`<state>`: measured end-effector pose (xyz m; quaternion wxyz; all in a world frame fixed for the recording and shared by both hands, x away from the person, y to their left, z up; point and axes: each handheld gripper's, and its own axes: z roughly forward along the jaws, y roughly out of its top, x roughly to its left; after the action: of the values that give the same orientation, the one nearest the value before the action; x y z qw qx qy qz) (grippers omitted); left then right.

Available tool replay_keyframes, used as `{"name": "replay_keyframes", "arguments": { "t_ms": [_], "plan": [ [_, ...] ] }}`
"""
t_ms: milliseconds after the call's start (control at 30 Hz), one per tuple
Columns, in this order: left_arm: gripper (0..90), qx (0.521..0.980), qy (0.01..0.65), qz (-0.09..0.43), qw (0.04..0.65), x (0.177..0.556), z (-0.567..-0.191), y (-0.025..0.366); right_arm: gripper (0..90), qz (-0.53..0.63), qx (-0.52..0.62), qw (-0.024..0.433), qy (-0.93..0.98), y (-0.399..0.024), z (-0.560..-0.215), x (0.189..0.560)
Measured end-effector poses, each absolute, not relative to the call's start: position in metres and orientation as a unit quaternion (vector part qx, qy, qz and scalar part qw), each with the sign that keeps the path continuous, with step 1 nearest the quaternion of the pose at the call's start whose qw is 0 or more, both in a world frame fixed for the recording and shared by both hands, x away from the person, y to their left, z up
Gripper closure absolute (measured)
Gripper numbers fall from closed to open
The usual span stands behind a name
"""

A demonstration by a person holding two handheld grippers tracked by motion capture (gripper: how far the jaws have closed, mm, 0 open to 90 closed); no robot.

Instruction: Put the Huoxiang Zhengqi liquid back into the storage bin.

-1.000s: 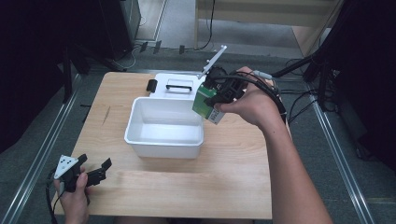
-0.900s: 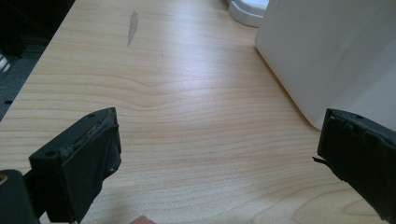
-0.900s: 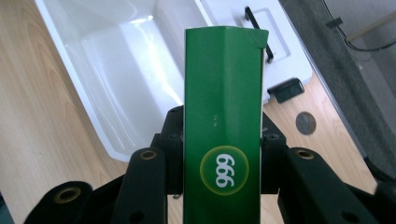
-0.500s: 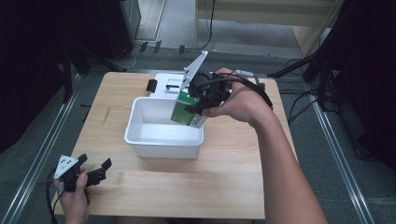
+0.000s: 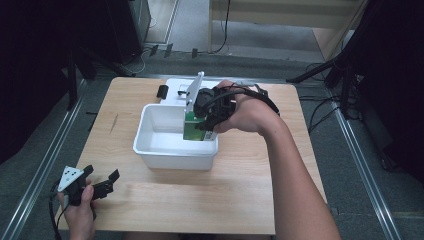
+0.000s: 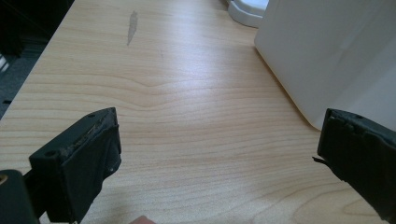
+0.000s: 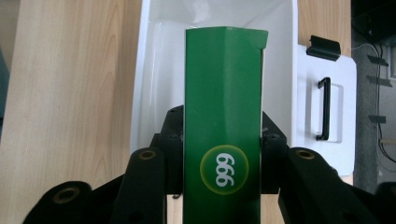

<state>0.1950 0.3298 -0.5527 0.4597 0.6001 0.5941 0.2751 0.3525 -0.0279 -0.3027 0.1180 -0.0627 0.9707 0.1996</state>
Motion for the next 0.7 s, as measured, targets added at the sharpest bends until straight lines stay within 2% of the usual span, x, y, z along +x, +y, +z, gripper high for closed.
{"name": "replay_keyframes", "arguments": {
  "t_ms": [700],
  "plan": [
    [0.1, 0.601, 0.594, 0.273, 0.46, 0.195, -0.553, 0.33, 63.8, 0.183, -0.024, 0.113, 0.976, -0.018, -0.352, 0.37]
  ]
}}
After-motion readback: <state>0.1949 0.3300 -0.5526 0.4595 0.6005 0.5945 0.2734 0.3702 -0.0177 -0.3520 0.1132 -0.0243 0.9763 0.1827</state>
